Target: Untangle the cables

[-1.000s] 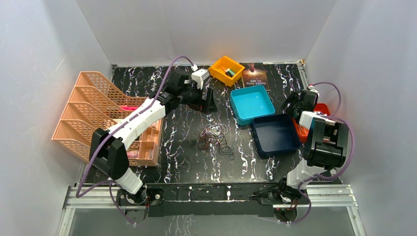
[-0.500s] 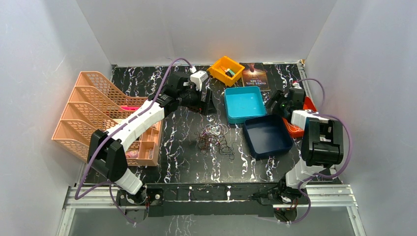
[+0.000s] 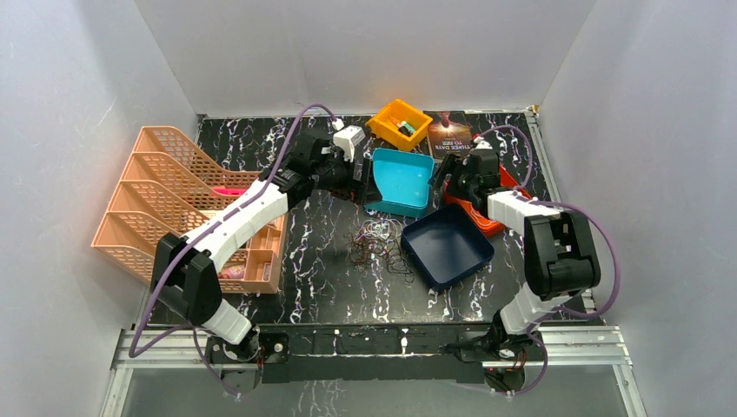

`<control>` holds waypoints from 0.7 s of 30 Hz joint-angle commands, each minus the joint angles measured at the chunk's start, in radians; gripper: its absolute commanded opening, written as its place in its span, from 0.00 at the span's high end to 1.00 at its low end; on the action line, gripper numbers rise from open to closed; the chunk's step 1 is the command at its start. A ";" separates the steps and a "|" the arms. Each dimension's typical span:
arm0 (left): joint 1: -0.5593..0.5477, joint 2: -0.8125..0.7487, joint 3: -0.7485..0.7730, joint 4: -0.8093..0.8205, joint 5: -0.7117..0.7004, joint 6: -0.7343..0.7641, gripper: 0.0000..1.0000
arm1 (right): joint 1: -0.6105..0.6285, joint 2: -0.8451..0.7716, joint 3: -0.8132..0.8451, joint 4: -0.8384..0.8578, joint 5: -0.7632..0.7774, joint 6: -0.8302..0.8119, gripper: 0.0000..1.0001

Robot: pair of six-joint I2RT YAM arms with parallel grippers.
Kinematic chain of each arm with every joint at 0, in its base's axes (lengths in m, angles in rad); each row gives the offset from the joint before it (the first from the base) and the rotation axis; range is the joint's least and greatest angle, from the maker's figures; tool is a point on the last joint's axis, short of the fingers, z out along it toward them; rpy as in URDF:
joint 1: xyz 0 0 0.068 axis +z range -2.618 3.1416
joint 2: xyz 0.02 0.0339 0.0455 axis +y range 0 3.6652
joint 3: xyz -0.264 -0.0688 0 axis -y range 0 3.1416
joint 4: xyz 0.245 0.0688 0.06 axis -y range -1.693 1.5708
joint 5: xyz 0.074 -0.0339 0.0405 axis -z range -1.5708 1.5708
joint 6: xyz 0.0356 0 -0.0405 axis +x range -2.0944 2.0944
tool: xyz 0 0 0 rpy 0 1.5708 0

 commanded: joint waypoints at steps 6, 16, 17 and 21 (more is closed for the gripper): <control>0.003 -0.081 -0.034 0.022 -0.007 -0.008 0.14 | -0.008 -0.243 0.042 -0.115 0.190 -0.125 0.13; 0.003 -0.090 -0.041 0.022 -0.009 0.000 0.14 | -0.064 -0.096 0.227 -0.264 0.268 -0.278 0.15; 0.003 -0.092 -0.041 0.021 -0.009 0.001 0.14 | -0.071 -0.071 0.253 -0.287 0.256 -0.289 0.14; 0.003 -0.098 -0.039 0.010 -0.018 0.010 0.13 | -0.083 -0.023 0.294 -0.308 0.208 -0.342 0.14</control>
